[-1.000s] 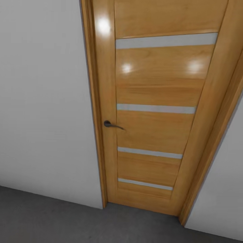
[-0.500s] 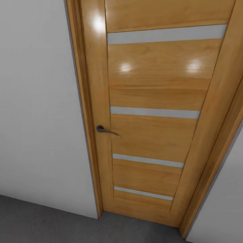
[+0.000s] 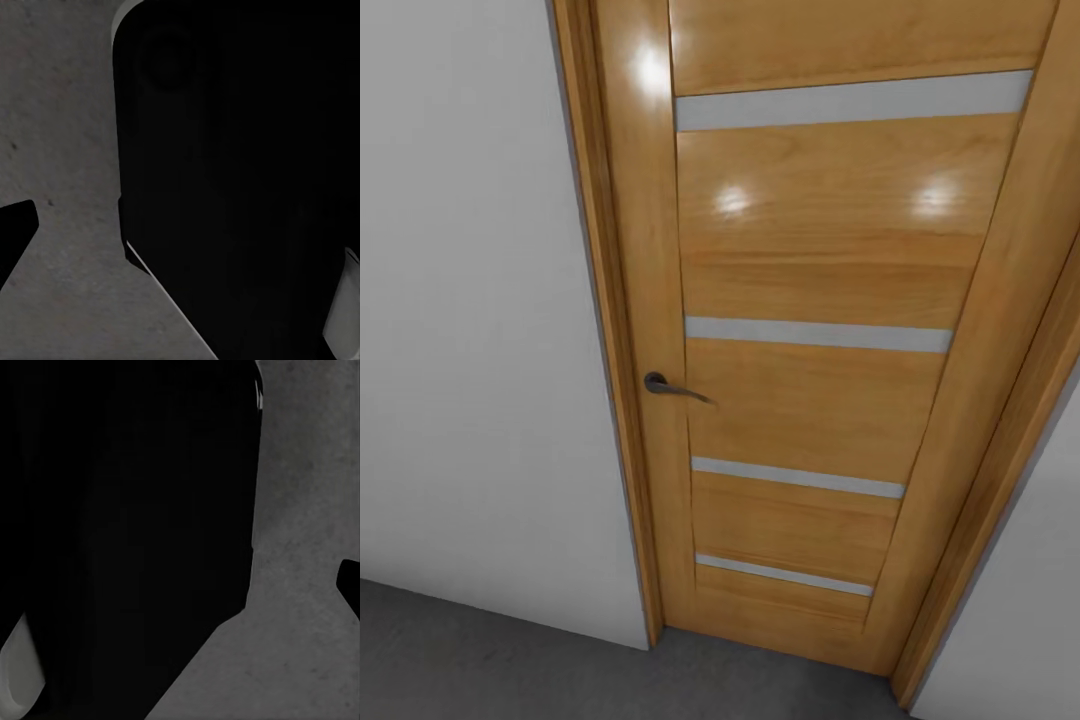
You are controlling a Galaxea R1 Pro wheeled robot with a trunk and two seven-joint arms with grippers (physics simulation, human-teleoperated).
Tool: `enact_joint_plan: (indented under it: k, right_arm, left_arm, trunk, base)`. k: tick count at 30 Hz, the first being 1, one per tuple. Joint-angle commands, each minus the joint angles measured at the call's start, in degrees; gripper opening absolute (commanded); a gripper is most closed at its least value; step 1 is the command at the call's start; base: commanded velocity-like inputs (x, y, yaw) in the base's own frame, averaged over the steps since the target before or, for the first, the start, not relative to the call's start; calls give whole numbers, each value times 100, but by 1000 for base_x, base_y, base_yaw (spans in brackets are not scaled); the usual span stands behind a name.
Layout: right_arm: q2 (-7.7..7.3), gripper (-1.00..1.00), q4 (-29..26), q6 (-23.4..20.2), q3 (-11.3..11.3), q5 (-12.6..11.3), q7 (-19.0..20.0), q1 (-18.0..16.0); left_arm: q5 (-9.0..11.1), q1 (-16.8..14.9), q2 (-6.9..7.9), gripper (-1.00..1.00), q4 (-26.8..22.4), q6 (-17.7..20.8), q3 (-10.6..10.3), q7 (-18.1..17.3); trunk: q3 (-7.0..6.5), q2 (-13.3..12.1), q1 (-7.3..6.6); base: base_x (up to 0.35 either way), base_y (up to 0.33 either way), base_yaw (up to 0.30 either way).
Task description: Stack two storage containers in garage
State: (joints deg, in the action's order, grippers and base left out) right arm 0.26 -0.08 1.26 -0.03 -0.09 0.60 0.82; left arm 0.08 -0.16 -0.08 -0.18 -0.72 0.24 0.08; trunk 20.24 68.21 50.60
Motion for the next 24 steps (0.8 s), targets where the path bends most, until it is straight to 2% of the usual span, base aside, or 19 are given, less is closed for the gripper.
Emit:
enact_joint_plan:
  k: [1, 24]
  right_arm:
    - [0, 100, -1, 14, -8, -4, 5, -1]
    - [5, 100, -1, 22, 12, 18, 11, 1]
  left_arm:
    - [1, -1, 0, 100, 0, -8, 2, 1]
    - [1, -3, 0, 100, 0, -7, 10, 1]
  trunk:
    - [5, 3, 0]
    - [5, 3, 0]
  base:
    - [0, 0, 0]
    - [0, 0, 0]
